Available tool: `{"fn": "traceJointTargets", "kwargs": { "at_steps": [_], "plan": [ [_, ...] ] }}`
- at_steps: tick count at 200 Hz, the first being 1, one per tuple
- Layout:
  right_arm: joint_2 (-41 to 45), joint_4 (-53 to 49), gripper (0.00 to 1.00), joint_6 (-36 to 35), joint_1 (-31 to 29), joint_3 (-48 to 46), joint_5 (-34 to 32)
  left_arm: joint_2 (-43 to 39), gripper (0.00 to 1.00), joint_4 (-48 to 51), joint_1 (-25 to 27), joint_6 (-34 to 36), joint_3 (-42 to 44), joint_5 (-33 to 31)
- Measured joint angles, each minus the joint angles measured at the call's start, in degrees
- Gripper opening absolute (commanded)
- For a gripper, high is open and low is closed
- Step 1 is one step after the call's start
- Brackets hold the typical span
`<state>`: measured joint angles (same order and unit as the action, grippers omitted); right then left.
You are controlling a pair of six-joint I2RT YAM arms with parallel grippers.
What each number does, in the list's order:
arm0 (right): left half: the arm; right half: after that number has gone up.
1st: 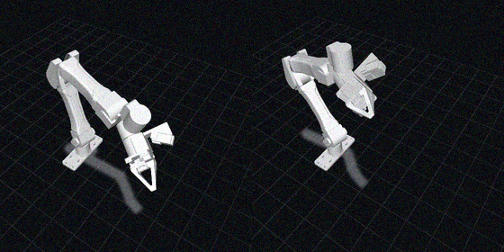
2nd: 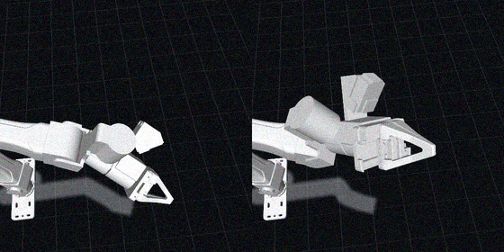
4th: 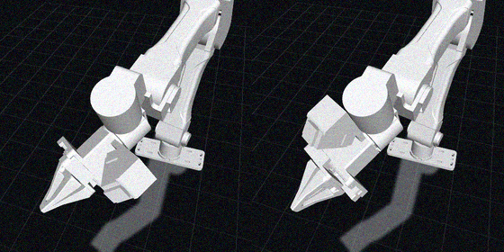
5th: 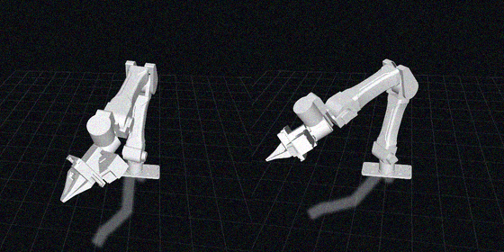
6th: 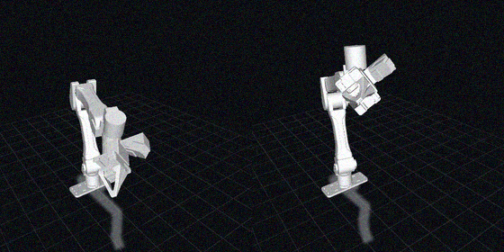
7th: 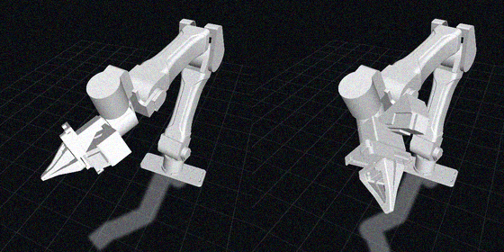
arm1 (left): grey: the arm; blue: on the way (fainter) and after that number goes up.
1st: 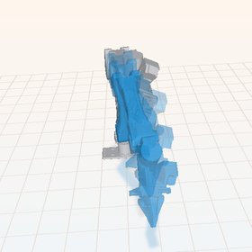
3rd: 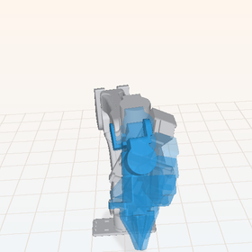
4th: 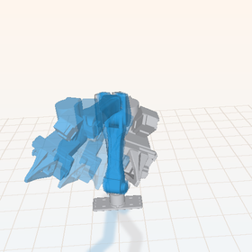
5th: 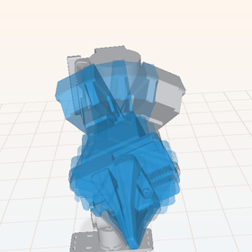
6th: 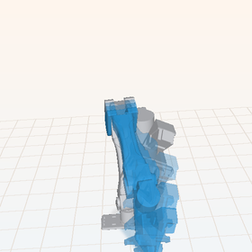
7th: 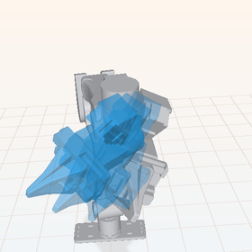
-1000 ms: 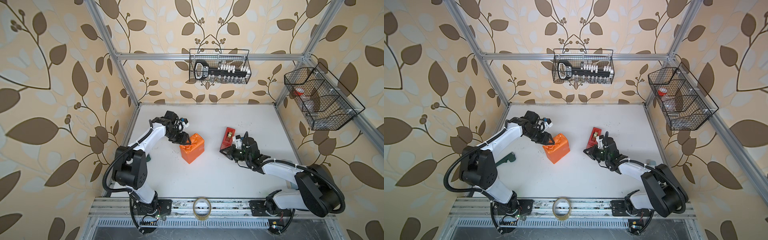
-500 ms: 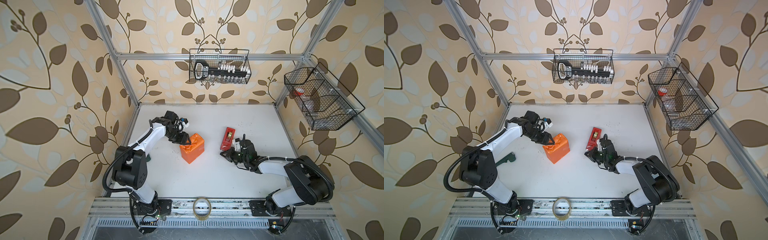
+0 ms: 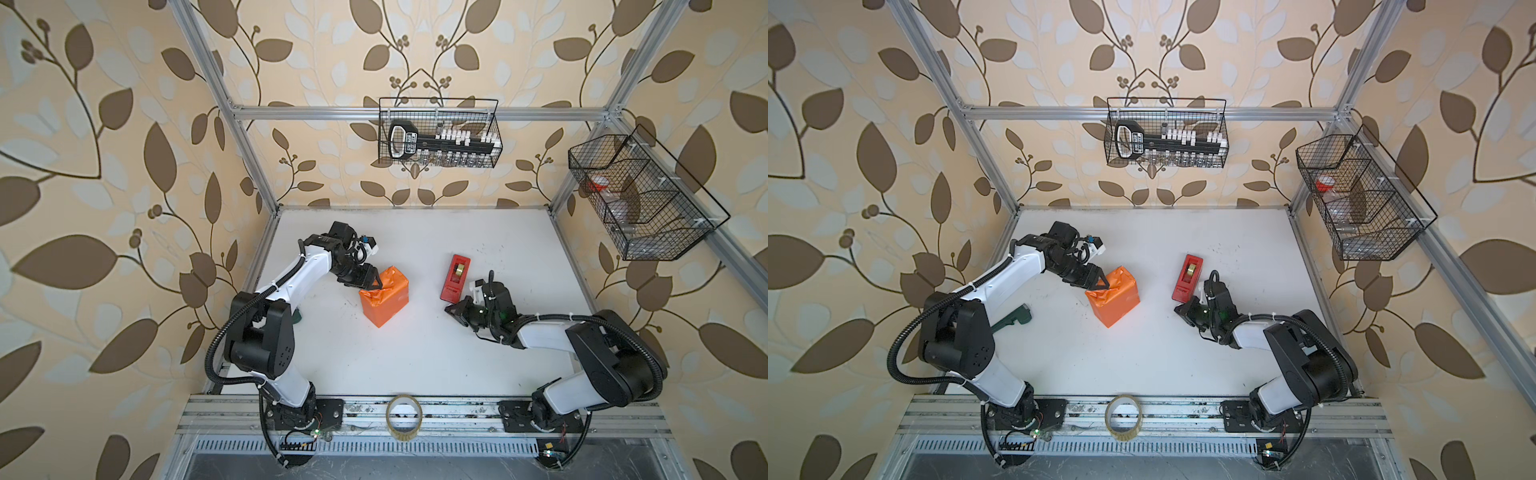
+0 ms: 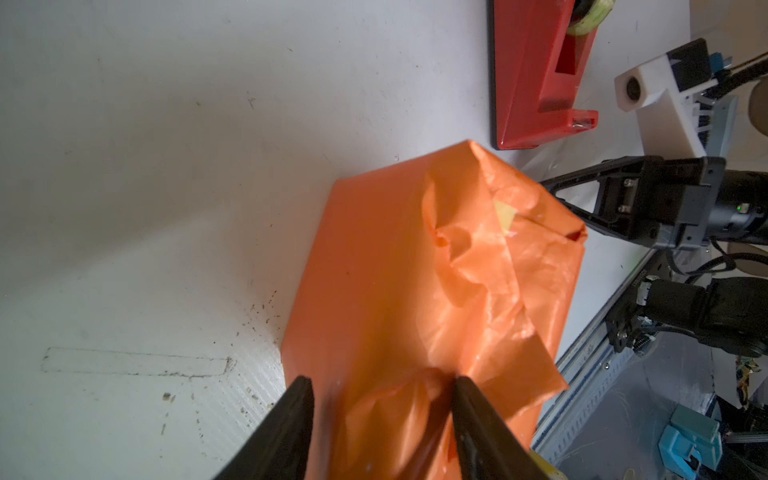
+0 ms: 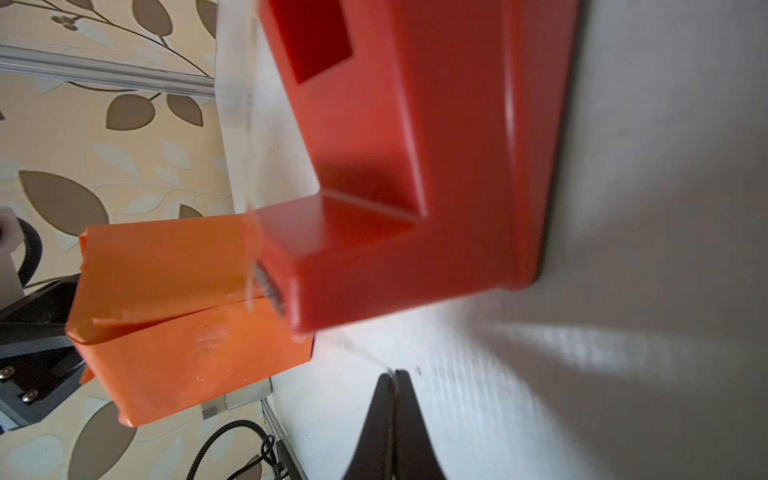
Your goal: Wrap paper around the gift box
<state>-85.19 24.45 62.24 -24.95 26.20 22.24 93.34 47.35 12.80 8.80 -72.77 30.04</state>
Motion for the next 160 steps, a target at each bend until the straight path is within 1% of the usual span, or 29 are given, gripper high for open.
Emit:
{"fn": "traceJointTargets", "kwargs": {
  "at_steps": [31,58,83,88,99,120,139,160],
  "plan": [
    [1.8,-1.0,0.0,-0.1,-1.2,3.0,-0.3,0.0,0.55,0.0,0.0,0.0,0.0,0.0],
    [0.8,-1.7,0.0,-1.9,0.1,2.7,-1.9,0.0,0.55,0.0,0.0,0.0,0.0,0.0],
    [-3.7,0.1,0.0,-3.0,4.0,-2.8,-2.7,0.0,0.55,0.0,0.0,0.0,0.0,0.0],
    [-3.7,1.6,0.0,-3.1,4.6,-4.2,-1.7,0.0,0.55,0.0,0.0,0.0,0.0,0.0],
    [-2.1,0.6,0.0,-3.3,3.6,-4.5,-1.9,0.0,0.55,0.0,0.0,0.0,0.0,0.0],
    [1.5,-5.3,0.0,-4.9,-0.7,-3.0,-1.7,0.0,0.54,0.0,0.0,0.0,0.0,0.0],
    [3.6,-8.4,0.0,-6.7,-3.0,0.7,0.4,0.0,0.54,0.0,0.0,0.0,0.0,0.0],
    [5.4,-13.9,0.0,-10.4,-5.0,6.9,2.7,0.0,0.54,0.0,0.0,0.0,0.0,0.0]
  ]
}}
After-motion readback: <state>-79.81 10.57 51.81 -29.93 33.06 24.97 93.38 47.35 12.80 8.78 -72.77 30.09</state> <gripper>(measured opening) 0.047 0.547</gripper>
